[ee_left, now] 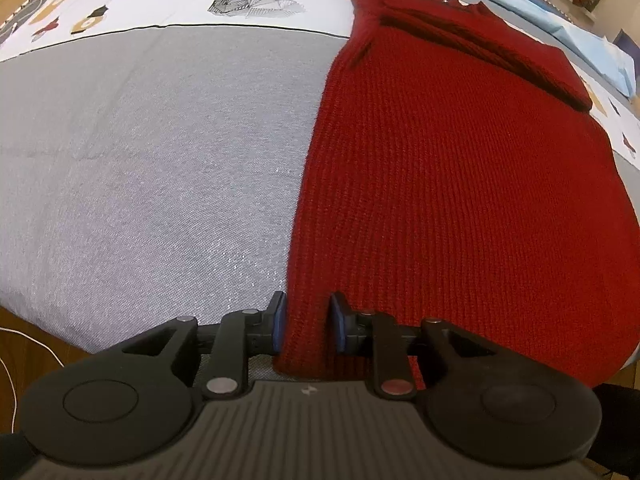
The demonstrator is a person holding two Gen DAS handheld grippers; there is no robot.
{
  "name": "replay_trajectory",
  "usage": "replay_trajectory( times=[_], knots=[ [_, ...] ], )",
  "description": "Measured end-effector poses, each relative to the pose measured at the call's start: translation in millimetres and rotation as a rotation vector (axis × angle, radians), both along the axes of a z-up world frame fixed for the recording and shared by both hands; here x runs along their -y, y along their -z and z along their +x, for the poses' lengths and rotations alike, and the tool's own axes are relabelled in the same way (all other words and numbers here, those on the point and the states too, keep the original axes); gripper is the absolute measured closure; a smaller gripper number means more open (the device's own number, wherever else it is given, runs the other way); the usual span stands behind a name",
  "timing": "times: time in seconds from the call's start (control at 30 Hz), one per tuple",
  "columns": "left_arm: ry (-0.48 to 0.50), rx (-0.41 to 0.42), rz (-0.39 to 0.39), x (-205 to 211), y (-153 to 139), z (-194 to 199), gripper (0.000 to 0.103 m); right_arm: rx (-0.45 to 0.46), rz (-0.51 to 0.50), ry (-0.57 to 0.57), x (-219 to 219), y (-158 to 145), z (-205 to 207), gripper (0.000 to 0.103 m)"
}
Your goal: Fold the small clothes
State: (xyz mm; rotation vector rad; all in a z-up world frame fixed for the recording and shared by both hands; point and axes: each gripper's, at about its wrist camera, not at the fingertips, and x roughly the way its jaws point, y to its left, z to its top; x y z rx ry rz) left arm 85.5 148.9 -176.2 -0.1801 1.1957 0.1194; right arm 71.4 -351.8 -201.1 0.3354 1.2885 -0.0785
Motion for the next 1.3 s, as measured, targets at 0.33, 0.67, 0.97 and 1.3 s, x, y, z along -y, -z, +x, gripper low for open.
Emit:
replay_trajectory(
  times=[0.33, 0.67, 0.97, 1.3],
  knots=[
    [-0.011, -0.019, -0.082, -6, -2, -5, 0.087, 0.009, 0.052, 0.031, 9, -3, -5, 0.087],
    [-0.022, -0.018, -0.055, -2, -3, -5, 0.079, 0.011, 0.030, -0.006, 3, -6, -8, 0.084],
    [-0.005, -0.030, -0.031, 12, 1, -1, 0.073, 0.007, 0.009, -0.021, -3, -3, -3, 0.084],
    [0.009, -0.022, -0.009, 21, 6, 3, 0.075, 0.015, 0.003, -0.040, -5, -3, -3, 0.087]
  ],
)
